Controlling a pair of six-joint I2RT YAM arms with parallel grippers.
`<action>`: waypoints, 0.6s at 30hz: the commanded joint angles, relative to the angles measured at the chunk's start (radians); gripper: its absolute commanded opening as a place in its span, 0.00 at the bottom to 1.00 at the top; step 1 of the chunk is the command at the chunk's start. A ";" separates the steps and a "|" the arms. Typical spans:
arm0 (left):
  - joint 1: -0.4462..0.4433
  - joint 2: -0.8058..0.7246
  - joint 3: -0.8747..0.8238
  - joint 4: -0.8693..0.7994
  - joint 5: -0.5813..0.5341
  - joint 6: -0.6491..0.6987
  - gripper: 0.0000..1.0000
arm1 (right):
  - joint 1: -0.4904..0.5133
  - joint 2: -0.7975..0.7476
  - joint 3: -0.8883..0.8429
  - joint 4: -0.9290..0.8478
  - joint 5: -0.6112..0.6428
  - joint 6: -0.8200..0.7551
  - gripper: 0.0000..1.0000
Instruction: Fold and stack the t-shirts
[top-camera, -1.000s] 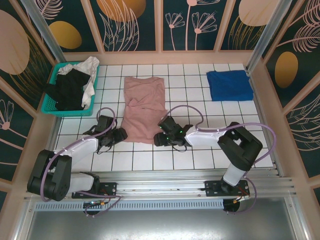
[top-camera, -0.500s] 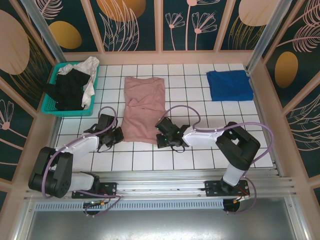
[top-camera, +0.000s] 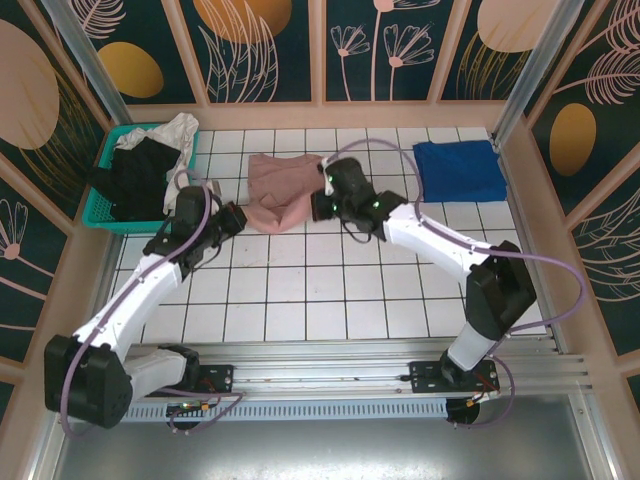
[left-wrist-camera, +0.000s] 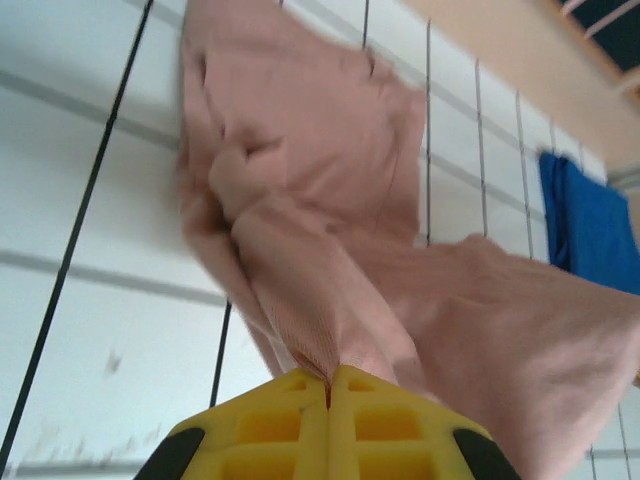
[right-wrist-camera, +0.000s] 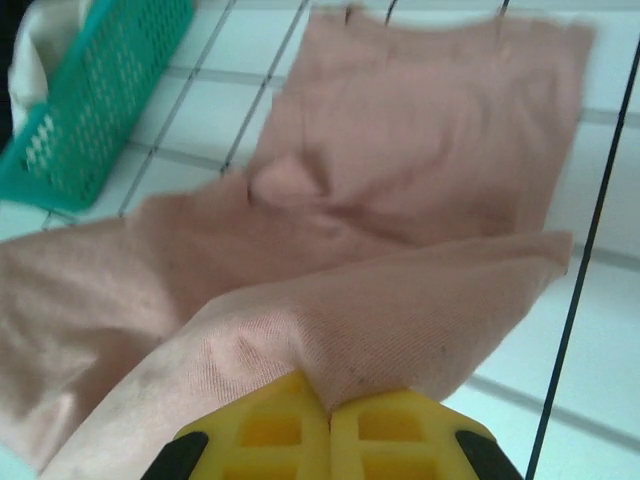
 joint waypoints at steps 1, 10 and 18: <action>0.044 0.129 0.122 0.038 -0.073 0.017 0.00 | -0.052 0.117 0.141 -0.030 -0.061 -0.083 0.00; 0.105 0.436 0.416 0.066 -0.111 0.033 0.00 | -0.192 0.414 0.470 -0.090 -0.234 -0.039 0.00; 0.116 0.770 0.770 -0.059 -0.123 0.124 0.00 | -0.270 0.610 0.671 -0.132 -0.305 -0.015 0.00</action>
